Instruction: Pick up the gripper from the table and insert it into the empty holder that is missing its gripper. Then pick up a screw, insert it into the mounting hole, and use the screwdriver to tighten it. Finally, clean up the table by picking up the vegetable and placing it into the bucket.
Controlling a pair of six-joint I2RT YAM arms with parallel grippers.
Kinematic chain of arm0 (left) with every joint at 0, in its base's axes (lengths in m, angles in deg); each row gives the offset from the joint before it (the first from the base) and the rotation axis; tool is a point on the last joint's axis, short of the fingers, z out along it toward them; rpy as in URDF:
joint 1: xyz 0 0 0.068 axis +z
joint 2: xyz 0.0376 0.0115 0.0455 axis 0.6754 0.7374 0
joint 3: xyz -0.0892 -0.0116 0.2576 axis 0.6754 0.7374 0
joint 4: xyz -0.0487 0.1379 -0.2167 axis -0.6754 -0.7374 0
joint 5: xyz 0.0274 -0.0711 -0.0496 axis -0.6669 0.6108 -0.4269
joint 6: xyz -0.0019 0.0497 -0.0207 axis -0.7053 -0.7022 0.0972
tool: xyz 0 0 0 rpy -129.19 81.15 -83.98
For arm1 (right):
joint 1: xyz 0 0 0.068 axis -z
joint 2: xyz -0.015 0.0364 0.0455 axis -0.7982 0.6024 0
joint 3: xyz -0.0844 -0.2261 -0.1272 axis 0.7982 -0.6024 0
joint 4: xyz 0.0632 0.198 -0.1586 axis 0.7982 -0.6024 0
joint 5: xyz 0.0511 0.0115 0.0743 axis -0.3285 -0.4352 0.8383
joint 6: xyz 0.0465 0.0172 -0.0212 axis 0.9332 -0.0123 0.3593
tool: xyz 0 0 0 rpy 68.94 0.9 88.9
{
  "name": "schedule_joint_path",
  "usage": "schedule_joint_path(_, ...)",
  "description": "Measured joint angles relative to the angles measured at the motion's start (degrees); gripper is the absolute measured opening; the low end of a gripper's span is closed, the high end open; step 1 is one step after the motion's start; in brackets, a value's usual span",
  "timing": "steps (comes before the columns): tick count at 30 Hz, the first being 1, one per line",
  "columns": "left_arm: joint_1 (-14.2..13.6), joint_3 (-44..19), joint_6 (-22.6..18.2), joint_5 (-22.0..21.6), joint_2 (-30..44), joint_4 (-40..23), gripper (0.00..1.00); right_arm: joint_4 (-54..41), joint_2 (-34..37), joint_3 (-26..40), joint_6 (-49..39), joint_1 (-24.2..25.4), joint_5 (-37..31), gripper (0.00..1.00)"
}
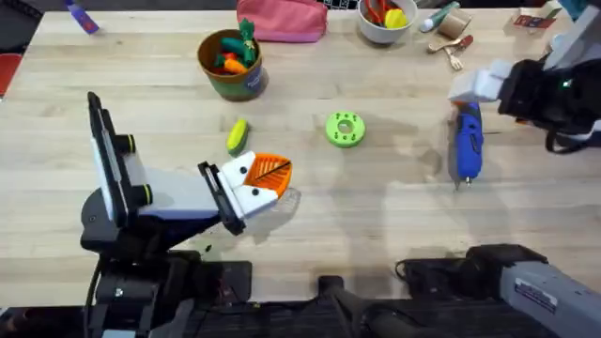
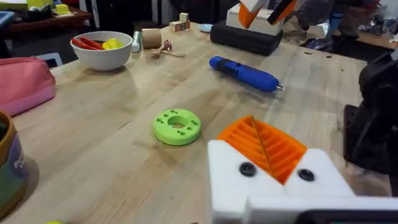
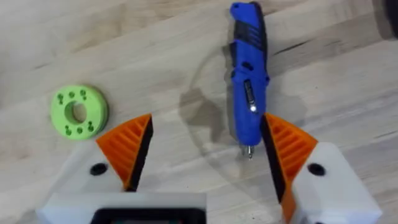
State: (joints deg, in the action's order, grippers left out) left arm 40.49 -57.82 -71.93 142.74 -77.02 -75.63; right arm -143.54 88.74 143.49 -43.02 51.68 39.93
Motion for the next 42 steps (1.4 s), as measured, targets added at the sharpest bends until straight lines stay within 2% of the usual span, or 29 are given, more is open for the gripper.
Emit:
schedule_joint_path(5,0.0,0.0,0.0,0.0,0.0,0.0,0.015,2.0,4.7,0.0,-2.3,5.7,2.0,0.994)
schedule_joint_path(17,0.0,0.0,0.0,0.0,0.0,0.0,0.015,8.9,18.0,0.0,-7.2,11.2,2.5,0.992)
schedule_joint_path(23,0.0,0.0,0.0,0.0,0.0,0.0,0.015,11.2,23.0,0.0,-13.3,15.0,2.5,0.96)
schedule_joint_path(32,0.0,0.0,0.0,0.0,0.0,0.0,0.015,14.4,27.9,0.0,-17.2,17.7,2.5,0.959)
schedule_joint_path(42,0.0,0.0,0.0,0.0,0.0,0.0,0.015,16.1,33.4,0.0,-18.3,17.8,2.6,0.96)
